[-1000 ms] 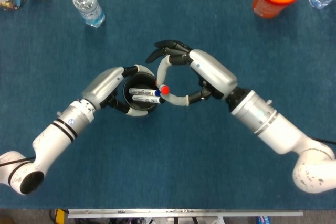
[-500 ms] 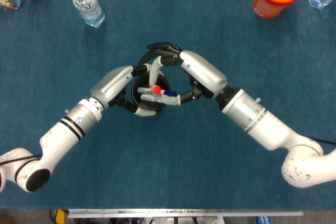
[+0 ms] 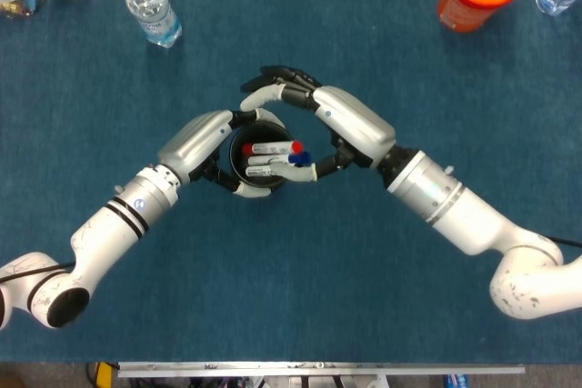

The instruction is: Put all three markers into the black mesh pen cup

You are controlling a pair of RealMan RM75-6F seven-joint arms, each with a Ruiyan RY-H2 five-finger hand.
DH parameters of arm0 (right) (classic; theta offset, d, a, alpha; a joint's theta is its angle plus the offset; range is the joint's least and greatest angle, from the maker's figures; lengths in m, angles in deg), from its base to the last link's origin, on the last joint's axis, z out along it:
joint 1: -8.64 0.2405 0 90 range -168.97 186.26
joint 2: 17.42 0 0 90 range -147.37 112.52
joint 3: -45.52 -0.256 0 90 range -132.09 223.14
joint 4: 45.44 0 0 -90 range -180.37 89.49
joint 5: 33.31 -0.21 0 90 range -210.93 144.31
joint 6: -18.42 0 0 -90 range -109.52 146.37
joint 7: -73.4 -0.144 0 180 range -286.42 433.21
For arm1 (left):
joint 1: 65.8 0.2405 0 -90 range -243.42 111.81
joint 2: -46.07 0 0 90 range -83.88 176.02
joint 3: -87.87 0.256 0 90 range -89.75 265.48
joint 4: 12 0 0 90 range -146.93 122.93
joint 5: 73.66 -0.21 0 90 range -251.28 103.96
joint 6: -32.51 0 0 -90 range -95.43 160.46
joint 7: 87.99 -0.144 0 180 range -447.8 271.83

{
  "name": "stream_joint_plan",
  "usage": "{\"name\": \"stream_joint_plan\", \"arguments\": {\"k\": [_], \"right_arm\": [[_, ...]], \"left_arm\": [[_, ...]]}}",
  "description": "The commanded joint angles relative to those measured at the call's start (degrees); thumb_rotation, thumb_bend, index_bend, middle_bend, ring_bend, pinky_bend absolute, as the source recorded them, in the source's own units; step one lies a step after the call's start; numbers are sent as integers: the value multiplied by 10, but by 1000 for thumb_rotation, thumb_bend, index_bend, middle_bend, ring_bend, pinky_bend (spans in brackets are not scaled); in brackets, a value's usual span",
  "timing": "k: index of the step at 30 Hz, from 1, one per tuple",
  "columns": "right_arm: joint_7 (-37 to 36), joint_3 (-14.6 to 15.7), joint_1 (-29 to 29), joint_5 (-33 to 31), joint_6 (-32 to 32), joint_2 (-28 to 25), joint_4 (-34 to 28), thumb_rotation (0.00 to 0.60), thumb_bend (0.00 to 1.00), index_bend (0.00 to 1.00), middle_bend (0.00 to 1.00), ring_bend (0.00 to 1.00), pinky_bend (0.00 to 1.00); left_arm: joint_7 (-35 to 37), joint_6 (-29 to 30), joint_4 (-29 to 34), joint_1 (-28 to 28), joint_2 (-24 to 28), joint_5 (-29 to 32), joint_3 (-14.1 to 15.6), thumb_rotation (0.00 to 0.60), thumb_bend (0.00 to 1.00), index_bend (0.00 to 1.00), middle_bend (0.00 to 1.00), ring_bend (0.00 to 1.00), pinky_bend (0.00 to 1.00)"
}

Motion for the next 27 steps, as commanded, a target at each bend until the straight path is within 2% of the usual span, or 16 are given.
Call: {"name": "stream_joint_plan", "arguments": {"k": [1, 8, 17, 27], "right_arm": [[14, 2, -10, 17, 21, -14, -2, 600, 208, 292, 179, 49, 9], [59, 11, -43, 41, 65, -77, -12, 600, 206, 292, 178, 48, 9], [41, 40, -88, 51, 71, -179, -8, 600, 206, 293, 178, 49, 9], [19, 45, -114, 55, 88, -228, -6, 600, 204, 292, 178, 49, 9]], "left_arm": [[1, 2, -4, 2, -2, 1, 1, 600, 109, 296, 335, 331, 233], [7, 9, -28, 11, -13, 6, 7, 600, 109, 296, 335, 329, 233], [29, 12, -86, 21, -45, 11, 12, 600, 109, 296, 335, 321, 233], [45, 12, -124, 24, -71, 0, 19, 600, 109, 296, 335, 285, 221]]}}
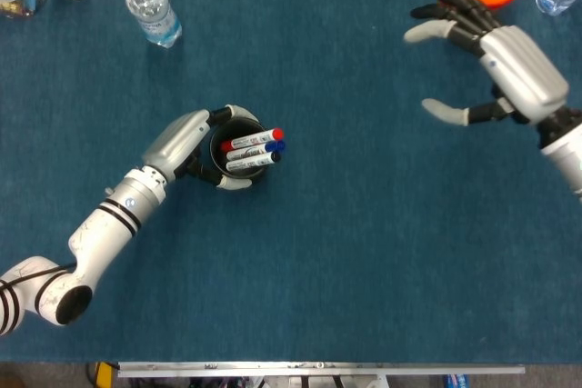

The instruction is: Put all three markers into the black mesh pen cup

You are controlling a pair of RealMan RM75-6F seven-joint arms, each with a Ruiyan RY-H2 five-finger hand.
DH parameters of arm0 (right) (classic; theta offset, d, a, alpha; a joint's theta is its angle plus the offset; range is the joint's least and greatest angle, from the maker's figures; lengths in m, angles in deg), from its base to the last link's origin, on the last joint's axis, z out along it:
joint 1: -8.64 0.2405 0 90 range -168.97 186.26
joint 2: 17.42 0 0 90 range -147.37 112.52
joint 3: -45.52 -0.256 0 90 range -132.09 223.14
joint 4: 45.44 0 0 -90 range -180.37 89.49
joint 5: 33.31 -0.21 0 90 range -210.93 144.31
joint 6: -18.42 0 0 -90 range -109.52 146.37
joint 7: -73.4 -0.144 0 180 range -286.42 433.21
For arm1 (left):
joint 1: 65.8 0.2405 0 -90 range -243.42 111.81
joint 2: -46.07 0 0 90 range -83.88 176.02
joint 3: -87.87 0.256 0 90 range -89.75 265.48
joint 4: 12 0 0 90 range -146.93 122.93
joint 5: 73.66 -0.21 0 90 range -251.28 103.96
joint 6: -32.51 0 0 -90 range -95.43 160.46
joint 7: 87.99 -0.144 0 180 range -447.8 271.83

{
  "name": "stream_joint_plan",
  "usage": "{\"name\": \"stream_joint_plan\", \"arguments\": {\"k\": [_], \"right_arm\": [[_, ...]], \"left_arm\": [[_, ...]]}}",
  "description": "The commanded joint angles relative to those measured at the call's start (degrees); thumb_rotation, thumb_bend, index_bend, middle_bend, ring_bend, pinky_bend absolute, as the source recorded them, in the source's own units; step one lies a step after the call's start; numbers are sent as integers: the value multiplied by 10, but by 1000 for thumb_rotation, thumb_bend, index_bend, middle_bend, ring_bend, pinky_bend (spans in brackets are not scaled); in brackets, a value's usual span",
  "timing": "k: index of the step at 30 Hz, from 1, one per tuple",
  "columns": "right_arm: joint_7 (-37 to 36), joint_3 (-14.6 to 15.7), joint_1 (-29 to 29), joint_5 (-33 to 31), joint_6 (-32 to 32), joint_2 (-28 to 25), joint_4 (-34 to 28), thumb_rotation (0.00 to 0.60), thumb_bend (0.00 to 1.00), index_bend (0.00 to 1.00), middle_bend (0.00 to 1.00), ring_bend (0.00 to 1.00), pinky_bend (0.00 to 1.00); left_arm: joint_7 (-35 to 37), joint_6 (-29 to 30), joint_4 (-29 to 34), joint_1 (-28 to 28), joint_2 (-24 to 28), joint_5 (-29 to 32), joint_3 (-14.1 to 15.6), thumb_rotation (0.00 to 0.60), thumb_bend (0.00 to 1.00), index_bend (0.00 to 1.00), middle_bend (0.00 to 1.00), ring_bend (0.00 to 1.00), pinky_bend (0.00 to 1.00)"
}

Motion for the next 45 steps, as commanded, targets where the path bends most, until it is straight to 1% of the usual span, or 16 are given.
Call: {"name": "stream_joint_plan", "arguments": {"k": [1, 8, 10, 16, 20, 23, 26, 31, 34, 40, 45], "right_arm": [[-5, 1, -4, -2, 1, -5, 2, 600, 204, 292, 178, 49, 9], [-13, -1, -10, -5, 2, -8, 5, 600, 204, 292, 178, 49, 9], [-13, -1, -11, -5, 2, -9, 5, 600, 204, 292, 178, 49, 9], [-18, -1, -13, -5, 1, -8, 8, 600, 205, 292, 178, 49, 9], [-19, -4, -14, -4, 2, -13, 6, 600, 206, 292, 178, 48, 9], [-18, -7, -14, -6, 3, -19, 3, 600, 206, 293, 178, 49, 9], [-17, -7, -18, -5, 6, -24, -1, 600, 206, 292, 178, 49, 9], [-8, -3, -22, -2, 6, -33, -4, 600, 206, 292, 178, 49, 9], [1, 2, -27, -5, 0, -48, -8, 600, 207, 290, 178, 49, 9], [25, 15, -50, -22, 1, -81, -27, 600, 208, 287, 178, 49, 9], [74, 28, -80, -34, 25, -105, -41, 600, 303, 287, 178, 48, 8]], "left_arm": [[5, 3, -8, 3, -6, -2, 1, 600, 109, 296, 335, 286, 221], [16, 4, -24, 5, -18, -4, 1, 600, 109, 291, 334, 283, 219], [17, 4, -27, 5, -19, -6, 2, 600, 109, 284, 325, 268, 217], [22, -1, -30, 5, -18, -8, 4, 600, 109, 226, 281, 229, 200], [25, -3, -25, 4, -13, -9, 3, 600, 109, 133, 176, 130, 174], [25, 0, -21, 4, -7, -15, 3, 600, 109, 25, 76, 50, 143], [23, 2, -12, 4, 4, -21, 7, 600, 109, 0, 16, 6, 117], [18, 7, 11, 8, 31, -33, 16, 600, 109, 0, 2, 0, 101], [7, 9, 29, 10, 59, -40, 24, 600, 109, 0, 2, 0, 98], [3, 43, 68, 27, 114, -49, 26, 600, 109, 0, 10, 0, 98], [-15, 84, 102, 49, 165, -49, 23, 600, 110, 0, 38, 6, 98]]}}
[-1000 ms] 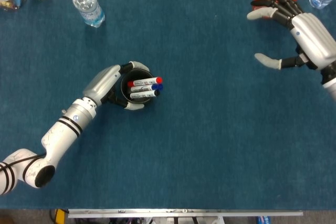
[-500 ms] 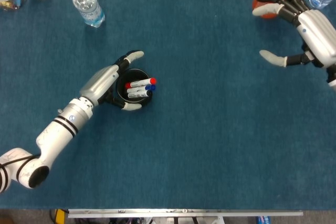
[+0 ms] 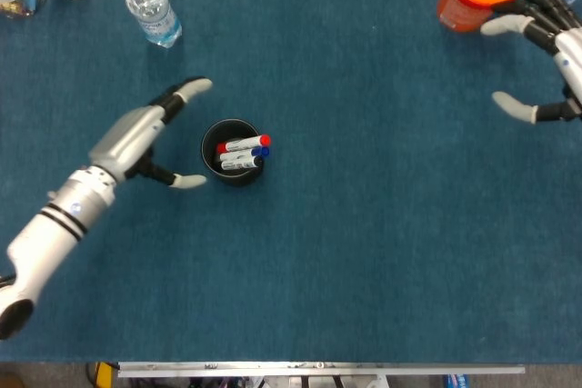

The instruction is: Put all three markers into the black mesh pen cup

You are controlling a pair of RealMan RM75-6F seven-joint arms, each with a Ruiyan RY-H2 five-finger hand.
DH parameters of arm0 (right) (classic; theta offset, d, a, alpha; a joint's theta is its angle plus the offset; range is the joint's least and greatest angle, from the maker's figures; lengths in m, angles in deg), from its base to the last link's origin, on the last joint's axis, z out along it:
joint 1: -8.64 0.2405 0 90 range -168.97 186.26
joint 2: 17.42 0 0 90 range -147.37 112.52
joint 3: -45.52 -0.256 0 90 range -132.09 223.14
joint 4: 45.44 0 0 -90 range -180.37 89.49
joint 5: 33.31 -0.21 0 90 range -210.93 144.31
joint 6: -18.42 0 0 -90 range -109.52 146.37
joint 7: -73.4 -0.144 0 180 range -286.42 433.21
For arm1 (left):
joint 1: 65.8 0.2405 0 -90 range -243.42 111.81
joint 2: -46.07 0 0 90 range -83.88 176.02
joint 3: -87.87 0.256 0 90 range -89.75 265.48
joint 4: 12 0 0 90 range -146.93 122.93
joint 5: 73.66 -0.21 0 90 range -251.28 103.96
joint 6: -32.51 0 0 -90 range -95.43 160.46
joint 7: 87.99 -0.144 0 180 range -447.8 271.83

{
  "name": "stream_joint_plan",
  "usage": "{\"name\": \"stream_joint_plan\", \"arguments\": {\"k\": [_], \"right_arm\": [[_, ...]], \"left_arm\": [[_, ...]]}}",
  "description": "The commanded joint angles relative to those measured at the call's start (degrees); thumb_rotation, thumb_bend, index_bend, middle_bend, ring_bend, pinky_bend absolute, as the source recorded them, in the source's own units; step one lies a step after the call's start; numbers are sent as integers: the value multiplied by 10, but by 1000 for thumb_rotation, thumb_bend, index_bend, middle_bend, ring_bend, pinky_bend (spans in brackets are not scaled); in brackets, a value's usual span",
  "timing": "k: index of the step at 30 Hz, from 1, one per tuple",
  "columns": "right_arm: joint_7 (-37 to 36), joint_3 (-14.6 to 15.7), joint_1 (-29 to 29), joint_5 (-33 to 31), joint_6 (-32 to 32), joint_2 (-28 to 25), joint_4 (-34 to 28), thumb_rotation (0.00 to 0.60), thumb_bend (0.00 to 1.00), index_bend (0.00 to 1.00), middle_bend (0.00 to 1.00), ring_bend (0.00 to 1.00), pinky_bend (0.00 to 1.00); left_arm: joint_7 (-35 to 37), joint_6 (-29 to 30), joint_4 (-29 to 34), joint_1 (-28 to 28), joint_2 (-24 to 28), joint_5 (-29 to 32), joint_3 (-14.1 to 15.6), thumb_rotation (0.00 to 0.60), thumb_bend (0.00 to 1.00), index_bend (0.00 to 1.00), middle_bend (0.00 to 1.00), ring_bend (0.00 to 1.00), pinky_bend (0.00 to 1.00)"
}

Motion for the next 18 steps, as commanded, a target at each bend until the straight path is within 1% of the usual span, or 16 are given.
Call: {"name": "stream_joint_plan", "arguments": {"k": [1, 4, 8, 14, 18], "right_arm": [[38, 12, -26, -10, 22, -18, -11, 600, 316, 287, 178, 48, 9], [79, 22, -52, -25, 48, -25, -20, 600, 324, 287, 178, 48, 9], [125, 39, -90, -37, 86, -21, -24, 600, 324, 287, 178, 48, 8], [185, 62, -140, -4, 160, 2, 7, 600, 324, 291, 178, 48, 8], [194, 72, -174, 12, 205, 18, 22, 600, 325, 302, 187, 48, 8]], "left_arm": [[-18, 33, 25, 21, 33, 5, -3, 600, 110, 0, 46, 11, 98], [-62, 67, 33, 42, 44, 34, -14, 600, 111, 8, 80, 42, 101], [-155, 112, 28, 69, 42, 64, -22, 600, 111, 19, 100, 54, 102], [-273, 182, 27, 108, 27, 92, -27, 600, 111, 24, 104, 64, 102], [-354, 235, 32, 138, 20, 96, -22, 600, 111, 42, 120, 80, 103]]}}
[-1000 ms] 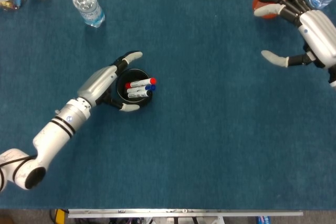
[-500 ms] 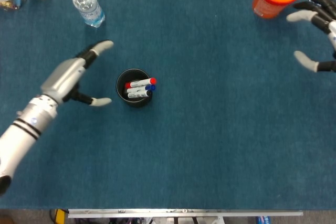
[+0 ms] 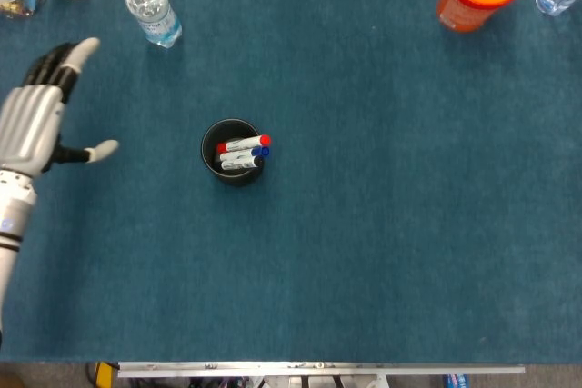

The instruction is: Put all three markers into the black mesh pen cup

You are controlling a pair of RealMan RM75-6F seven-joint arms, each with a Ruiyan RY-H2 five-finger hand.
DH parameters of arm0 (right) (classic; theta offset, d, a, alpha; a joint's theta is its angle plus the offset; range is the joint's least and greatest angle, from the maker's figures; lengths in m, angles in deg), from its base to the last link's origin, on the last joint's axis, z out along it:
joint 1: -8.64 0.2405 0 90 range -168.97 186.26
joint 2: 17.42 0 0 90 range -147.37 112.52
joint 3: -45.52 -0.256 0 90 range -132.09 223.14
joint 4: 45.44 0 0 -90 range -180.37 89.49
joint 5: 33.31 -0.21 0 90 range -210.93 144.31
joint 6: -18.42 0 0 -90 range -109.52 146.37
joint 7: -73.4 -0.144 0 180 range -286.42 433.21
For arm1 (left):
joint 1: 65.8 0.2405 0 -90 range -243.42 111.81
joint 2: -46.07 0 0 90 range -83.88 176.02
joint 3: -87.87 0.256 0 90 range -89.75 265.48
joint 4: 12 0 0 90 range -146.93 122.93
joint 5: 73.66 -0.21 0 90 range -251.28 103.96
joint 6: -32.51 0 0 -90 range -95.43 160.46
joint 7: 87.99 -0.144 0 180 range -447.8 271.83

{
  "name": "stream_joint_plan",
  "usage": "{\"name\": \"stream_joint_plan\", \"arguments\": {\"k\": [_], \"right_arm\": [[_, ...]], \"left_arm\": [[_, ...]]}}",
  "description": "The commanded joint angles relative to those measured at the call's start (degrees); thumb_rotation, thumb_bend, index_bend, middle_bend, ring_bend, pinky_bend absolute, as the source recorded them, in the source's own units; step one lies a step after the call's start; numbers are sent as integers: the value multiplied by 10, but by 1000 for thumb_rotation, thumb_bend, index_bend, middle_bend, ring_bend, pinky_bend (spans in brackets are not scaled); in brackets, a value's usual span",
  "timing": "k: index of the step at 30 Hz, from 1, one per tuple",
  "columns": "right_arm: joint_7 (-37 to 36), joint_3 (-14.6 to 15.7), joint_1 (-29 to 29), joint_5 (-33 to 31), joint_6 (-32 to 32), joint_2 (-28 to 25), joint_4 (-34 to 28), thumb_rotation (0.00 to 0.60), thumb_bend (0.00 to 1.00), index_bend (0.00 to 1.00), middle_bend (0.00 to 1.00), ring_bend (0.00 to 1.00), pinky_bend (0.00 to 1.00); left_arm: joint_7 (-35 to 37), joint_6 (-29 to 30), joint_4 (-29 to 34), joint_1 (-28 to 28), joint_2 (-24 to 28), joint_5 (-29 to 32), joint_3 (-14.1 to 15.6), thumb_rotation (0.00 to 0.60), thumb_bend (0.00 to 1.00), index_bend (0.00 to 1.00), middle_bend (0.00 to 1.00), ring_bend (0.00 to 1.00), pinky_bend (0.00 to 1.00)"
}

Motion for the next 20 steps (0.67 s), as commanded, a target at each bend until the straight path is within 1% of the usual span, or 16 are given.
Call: {"name": "stream_joint_plan", "arguments": {"k": [1, 6, 9, 13, 20], "right_arm": [[13, 13, -34, 18, 37, 16, 16, 600, 325, 302, 188, 48, 8], [12, 14, -62, 10, 59, 17, 8, 600, 325, 303, 190, 48, 8], [8, 13, -71, 8, 62, 14, 5, 600, 325, 302, 190, 48, 8], [7, 10, -74, 9, 57, 14, 7, 600, 325, 303, 189, 48, 8], [11, 1, -76, 15, 54, 23, 11, 600, 327, 311, 191, 50, 8]], "left_arm": [[-85, 64, 8, 41, -9, 15, 1, 600, 111, 42, 122, 81, 103], [-125, 109, 42, 74, -2, 13, 6, 600, 111, 42, 124, 83, 102], [-146, 122, 60, 88, 5, 14, 8, 600, 111, 42, 124, 83, 102], [-153, 124, 73, 99, 11, 16, 9, 600, 111, 42, 124, 83, 102], [-152, 115, 74, 104, 12, 17, 2, 600, 111, 42, 124, 83, 102]]}}
